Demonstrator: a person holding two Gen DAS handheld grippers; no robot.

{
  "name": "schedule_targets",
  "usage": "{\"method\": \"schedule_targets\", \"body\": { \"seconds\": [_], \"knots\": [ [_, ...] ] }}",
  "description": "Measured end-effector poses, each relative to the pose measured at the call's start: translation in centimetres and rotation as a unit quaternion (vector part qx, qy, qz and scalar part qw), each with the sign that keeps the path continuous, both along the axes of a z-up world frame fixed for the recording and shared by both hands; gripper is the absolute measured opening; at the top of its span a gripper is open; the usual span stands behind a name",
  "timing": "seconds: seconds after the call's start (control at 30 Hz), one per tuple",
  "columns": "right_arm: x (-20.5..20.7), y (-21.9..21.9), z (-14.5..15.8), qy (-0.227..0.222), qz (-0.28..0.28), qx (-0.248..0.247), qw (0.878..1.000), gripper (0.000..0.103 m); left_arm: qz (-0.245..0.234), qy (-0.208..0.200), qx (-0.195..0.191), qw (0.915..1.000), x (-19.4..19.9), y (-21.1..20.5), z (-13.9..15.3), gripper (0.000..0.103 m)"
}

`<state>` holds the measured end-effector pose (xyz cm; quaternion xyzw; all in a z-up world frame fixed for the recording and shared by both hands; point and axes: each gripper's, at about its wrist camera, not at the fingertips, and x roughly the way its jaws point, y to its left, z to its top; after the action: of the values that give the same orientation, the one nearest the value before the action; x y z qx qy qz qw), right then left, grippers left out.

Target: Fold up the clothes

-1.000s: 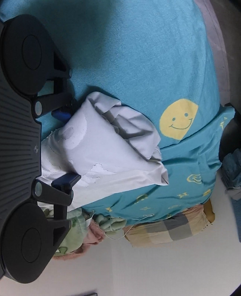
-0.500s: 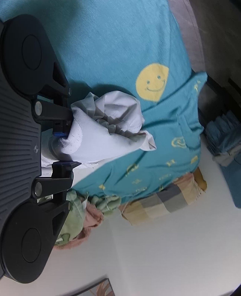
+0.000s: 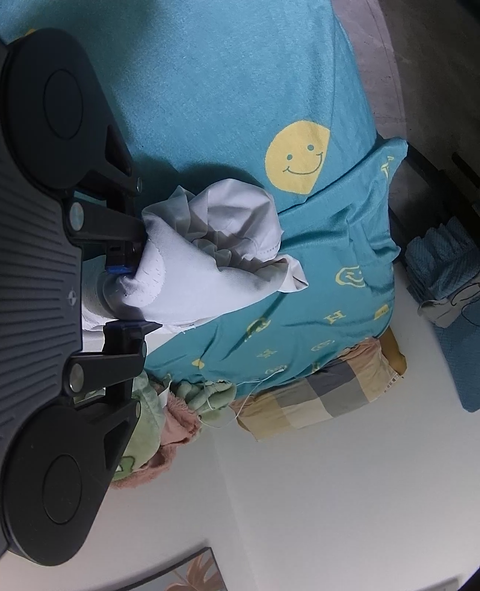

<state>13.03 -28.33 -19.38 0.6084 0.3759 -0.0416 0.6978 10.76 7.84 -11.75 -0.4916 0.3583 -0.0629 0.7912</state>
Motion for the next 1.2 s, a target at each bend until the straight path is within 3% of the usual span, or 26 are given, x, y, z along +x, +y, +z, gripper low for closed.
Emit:
{"method": "schedule_targets", "body": {
  "seconds": [0.17,0.37,0.5,0.63,0.77,0.93,1.07,1.1,1.2],
  "knots": [
    [-1.4,-1.2,2.5,-0.045,0.002,-0.02,0.999,0.027,-0.027,-0.01,0.02,0.9994,-0.7,-0.2,1.5,0.023],
    [-3.7,-3.2,5.9,-0.086,-0.008,-0.023,0.996,0.027,-0.049,-0.021,0.0,0.9986,-2.8,-1.3,4.3,0.023],
    [-3.6,-6.0,9.3,-0.118,-0.023,-0.024,0.992,0.027,-0.075,-0.025,-0.009,0.9969,-1.7,-4.5,7.8,0.023],
    [-2.7,-11.4,14.4,-0.158,-0.044,-0.045,0.985,0.027,-0.112,-0.037,-0.022,0.9927,2.4,-10.6,12.7,0.023],
    [-1.0,-18.7,20.4,-0.194,-0.071,-0.093,0.974,0.027,-0.164,-0.074,-0.019,0.9834,7.9,-19.2,18.5,0.023],
    [1.2,-27.7,27.1,-0.236,-0.104,-0.152,0.954,0.027,-0.214,-0.11,-0.063,0.9685,14.5,-30.3,23.4,0.023],
    [1.5,-33.1,29.7,-0.26,-0.126,-0.217,0.932,0.027,-0.258,-0.139,-0.076,0.9529,17.8,-38.5,24.4,0.024],
    [1.4,-34.0,29.6,-0.261,-0.13,-0.236,0.927,0.027,-0.271,-0.145,-0.073,0.9488,18.2,-40.4,23.7,0.024],
    [0.5,-35.4,26.9,-0.215,-0.124,-0.273,0.929,0.027,-0.308,-0.139,-0.037,0.9405,18.5,-43.7,19.3,0.024]
  ]
}}
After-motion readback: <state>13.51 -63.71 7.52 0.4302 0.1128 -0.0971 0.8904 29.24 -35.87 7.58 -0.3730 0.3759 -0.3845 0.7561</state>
